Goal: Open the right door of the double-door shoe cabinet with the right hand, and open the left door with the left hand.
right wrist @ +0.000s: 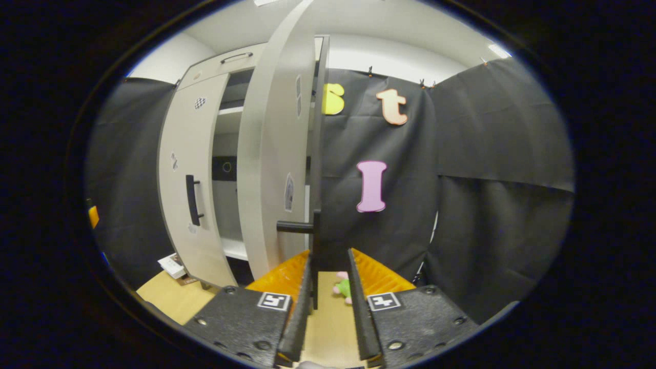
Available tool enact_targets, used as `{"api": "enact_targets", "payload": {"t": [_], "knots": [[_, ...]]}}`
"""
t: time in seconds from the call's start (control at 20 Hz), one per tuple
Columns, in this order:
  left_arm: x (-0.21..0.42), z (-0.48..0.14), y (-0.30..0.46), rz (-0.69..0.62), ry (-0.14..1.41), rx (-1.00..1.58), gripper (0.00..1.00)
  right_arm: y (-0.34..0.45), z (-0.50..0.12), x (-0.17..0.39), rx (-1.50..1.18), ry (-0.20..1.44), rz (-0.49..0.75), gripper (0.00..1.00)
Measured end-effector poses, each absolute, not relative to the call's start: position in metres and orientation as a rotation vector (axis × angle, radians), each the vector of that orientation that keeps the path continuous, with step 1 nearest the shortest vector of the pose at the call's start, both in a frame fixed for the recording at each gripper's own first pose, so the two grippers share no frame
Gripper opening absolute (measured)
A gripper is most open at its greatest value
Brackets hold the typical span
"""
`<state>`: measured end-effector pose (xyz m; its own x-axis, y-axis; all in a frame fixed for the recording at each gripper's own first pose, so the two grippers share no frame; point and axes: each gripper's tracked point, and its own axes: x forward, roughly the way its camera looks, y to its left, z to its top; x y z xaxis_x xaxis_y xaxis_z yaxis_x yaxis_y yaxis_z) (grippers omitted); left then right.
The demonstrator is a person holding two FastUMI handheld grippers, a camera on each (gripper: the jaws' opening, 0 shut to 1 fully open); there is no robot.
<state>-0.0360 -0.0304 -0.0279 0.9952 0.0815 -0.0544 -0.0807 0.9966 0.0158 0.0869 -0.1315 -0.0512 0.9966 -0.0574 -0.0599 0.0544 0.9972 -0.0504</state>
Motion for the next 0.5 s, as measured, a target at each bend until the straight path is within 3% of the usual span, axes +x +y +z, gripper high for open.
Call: {"api": "enact_targets", "payload": {"t": [0.2,0.5], "knots": [[-0.024,-0.026,-0.033,0.068,0.047,0.021,0.96,-0.132,-0.023,0.05,-0.082,0.007,-0.078,0.97],[0.001,-0.021,-0.045,0.017,0.022,0.006,0.96,-0.11,-0.015,-0.001,-0.031,0.028,-0.077,1.0]]}}
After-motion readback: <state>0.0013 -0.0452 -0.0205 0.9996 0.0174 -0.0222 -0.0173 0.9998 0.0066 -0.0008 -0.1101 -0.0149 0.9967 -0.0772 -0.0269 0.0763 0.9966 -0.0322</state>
